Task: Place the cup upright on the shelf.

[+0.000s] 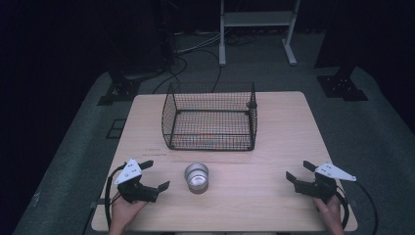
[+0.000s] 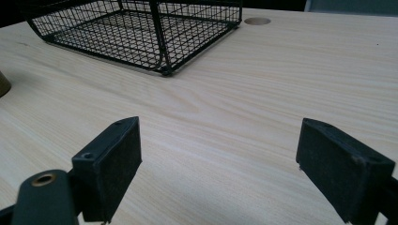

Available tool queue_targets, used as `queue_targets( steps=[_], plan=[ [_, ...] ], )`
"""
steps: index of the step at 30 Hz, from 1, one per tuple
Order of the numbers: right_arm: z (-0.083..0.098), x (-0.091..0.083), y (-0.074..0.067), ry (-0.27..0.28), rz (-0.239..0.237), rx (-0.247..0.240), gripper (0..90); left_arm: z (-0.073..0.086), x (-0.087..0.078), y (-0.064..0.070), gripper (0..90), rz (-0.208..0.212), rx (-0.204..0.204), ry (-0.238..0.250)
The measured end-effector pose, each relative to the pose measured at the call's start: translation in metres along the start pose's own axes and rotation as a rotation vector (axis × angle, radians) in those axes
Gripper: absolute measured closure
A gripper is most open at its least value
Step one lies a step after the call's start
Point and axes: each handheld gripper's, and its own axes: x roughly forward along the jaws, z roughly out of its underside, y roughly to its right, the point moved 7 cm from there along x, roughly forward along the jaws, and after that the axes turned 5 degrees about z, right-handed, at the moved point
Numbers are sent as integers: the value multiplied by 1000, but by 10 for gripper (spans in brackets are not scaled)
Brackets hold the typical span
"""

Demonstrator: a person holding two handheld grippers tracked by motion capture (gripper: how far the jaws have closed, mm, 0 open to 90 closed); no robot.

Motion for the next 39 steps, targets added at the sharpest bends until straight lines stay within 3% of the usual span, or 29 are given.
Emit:
queue_targets(
  steps=[6, 16, 26, 39],
  plan=[
    [0, 0, 0, -1, 0, -3, 137, -10, 9, 14, 14, 61, 30, -10],
    [0, 0, 0, -3, -2, -4, 137, -31, 24, 31, 14, 121, 89, -31],
    [0, 0, -1, -3, -4, -7, 137, -31, 44, 39, 14, 156, 127, -94],
    [0, 0, -1, -3, -6, -5, 137, -22, 68, 41, 14, 186, 131, -180]
  ],
)
